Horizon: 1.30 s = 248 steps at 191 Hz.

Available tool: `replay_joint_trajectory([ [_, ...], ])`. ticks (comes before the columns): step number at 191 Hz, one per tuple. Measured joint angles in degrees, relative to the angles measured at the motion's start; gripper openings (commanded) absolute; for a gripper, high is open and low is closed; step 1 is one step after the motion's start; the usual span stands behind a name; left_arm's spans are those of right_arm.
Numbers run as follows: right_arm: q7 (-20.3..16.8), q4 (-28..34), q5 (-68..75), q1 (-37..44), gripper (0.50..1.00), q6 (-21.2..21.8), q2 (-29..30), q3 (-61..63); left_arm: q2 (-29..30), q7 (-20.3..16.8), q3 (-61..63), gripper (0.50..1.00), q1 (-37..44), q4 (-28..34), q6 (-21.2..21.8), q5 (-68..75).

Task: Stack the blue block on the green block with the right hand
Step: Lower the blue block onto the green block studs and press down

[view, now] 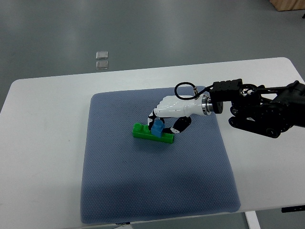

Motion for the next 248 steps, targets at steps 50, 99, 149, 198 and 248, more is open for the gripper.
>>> replay_joint_trajectory([
  [50, 0.0, 0.22, 0.68, 0.59, 0.5, -0.12, -0.81, 0.83, 0.0, 0.0, 0.0, 1.0, 0.0, 0.0, 0.0, 0.0],
  [99, 0.0, 0.43, 0.77, 0.81, 0.5, -0.21, -0.96, 0.96, 0.0, 0.0, 0.0, 1.0, 0.0, 0.0, 0.0, 0.0],
  [149, 0.0, 0.45, 0.74, 0.51, 0.66, -0.37, -0.79, 0.96, 0.0, 0.0, 0.0, 1.0, 0.0, 0.0, 0.0, 0.0],
  [198, 0.0, 0.57, 0.73, 0.33, 0.784, -0.35, -0.78, 0.87, 0.0, 0.0, 0.0, 1.0, 0.0, -0.01, 0.0, 0.0],
  [248, 0.0, 0.62, 0.73, 0.43, 0.854, -0.32, -0.79, 0.87, 0.0, 0.0, 0.0, 1.0, 0.0, -0.01, 0.03, 0.0],
])
